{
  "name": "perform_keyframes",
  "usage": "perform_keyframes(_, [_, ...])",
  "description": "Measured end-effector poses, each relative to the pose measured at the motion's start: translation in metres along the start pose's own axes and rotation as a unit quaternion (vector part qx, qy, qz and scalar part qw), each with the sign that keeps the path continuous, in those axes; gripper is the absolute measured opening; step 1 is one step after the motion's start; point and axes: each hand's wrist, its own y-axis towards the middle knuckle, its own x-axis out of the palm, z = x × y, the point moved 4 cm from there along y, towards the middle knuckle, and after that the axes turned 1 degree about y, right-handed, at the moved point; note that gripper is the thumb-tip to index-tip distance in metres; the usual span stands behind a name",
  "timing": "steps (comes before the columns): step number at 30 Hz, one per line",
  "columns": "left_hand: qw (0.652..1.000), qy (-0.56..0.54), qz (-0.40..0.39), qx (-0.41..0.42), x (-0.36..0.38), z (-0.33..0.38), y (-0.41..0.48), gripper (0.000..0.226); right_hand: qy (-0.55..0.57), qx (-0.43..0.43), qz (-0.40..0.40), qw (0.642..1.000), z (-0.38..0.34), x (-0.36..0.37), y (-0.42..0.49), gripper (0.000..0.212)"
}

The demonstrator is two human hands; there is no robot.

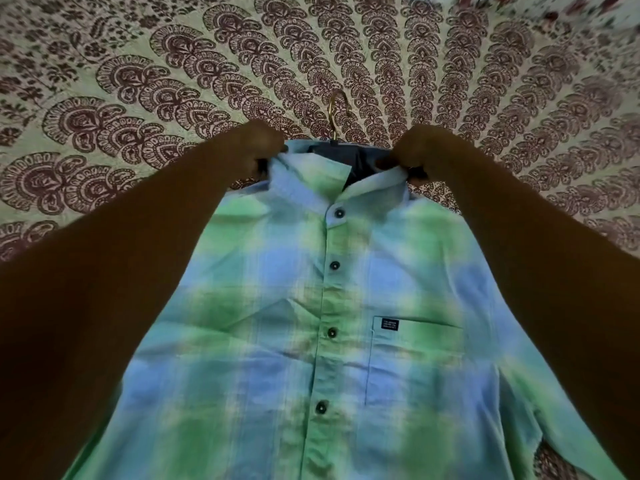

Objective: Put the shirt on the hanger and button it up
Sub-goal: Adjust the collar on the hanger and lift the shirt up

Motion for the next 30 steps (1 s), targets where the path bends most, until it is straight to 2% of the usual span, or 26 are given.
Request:
perform_keyframes(2, [0.995, -0.089, -0.041, -0.035, -0.003, -0.007, -0.007, 0.029, 0.113, 0.042, -0.040, 0.992, 0.009, 0.005, 0.002, 0.024])
perform_keyframes(5, [0.977, -0.176, -0.100, -0.074, 0.001, -0.019, -0.009, 0.038, 0.289, 0.087, -0.109, 0.947, 0.028, 0.018, 0.006, 0.025])
perform_keyframes(7, [0.974, -0.171, -0.125, -0.080, 0.006, -0.023, -0.012, 0.039, 0.325, 0.088, -0.127, 0.933, 0.035, 0.023, 0.009, 0.023])
perform_keyframes(8, [0.977, -0.150, -0.132, -0.080, 0.006, -0.023, -0.010, 0.039, 0.317, 0.080, -0.141, 0.934, 0.035, 0.024, 0.009, 0.020])
perform_keyframes(10, [0.980, -0.114, -0.142, -0.074, 0.004, -0.022, -0.009, 0.040, 0.274, 0.063, -0.161, 0.946, 0.032, 0.023, 0.006, 0.028])
perform_keyframes(13, [0.978, -0.154, -0.120, -0.072, -0.002, -0.022, -0.007, 0.046, 0.270, 0.062, -0.143, 0.950, 0.028, 0.019, 0.004, 0.031])
perform_keyframes(15, [0.982, -0.179, -0.056, -0.022, -0.001, -0.021, -0.008, 0.029, 0.320, 0.040, -0.075, 0.944, 0.032, 0.018, 0.011, 0.031])
perform_keyframes(16, [0.991, -0.131, 0.006, 0.032, -0.004, -0.022, -0.008, 0.016, 0.319, 0.007, -0.006, 0.948, 0.036, 0.017, 0.018, 0.033])
perform_keyframes(17, [0.992, -0.047, 0.074, 0.092, -0.008, -0.025, -0.008, 0.016, 0.282, -0.035, 0.069, 0.956, 0.041, 0.014, 0.019, 0.038])
perform_keyframes(19, [0.952, 0.153, 0.178, 0.195, -0.018, -0.040, -0.011, 0.034, 0.142, -0.118, 0.180, 0.966, 0.049, 0.011, 0.012, 0.046])
perform_keyframes(22, [0.882, 0.324, 0.246, 0.239, -0.043, -0.078, -0.021, 0.055, -0.052, -0.123, 0.192, 0.972, 0.078, 0.019, 0.005, 0.061])
perform_keyframes(24, [0.871, 0.362, 0.238, 0.230, -0.056, -0.093, -0.021, 0.054, -0.120, -0.144, 0.190, 0.964, 0.093, 0.025, 0.003, 0.064])
perform_keyframes(27, [0.889, 0.384, 0.137, 0.210, -0.057, -0.096, -0.016, 0.038, -0.151, -0.216, 0.175, 0.949, 0.096, 0.034, -0.007, 0.073])
perform_keyframes(29, [0.862, 0.428, 0.113, 0.248, -0.054, -0.093, -0.017, 0.043, -0.222, -0.276, 0.188, 0.916, 0.095, 0.037, -0.014, 0.077])
perform_keyframes(30, [0.843, 0.446, 0.142, 0.265, -0.055, -0.092, -0.018, 0.047, -0.268, -0.293, 0.202, 0.896, 0.094, 0.039, -0.018, 0.080])
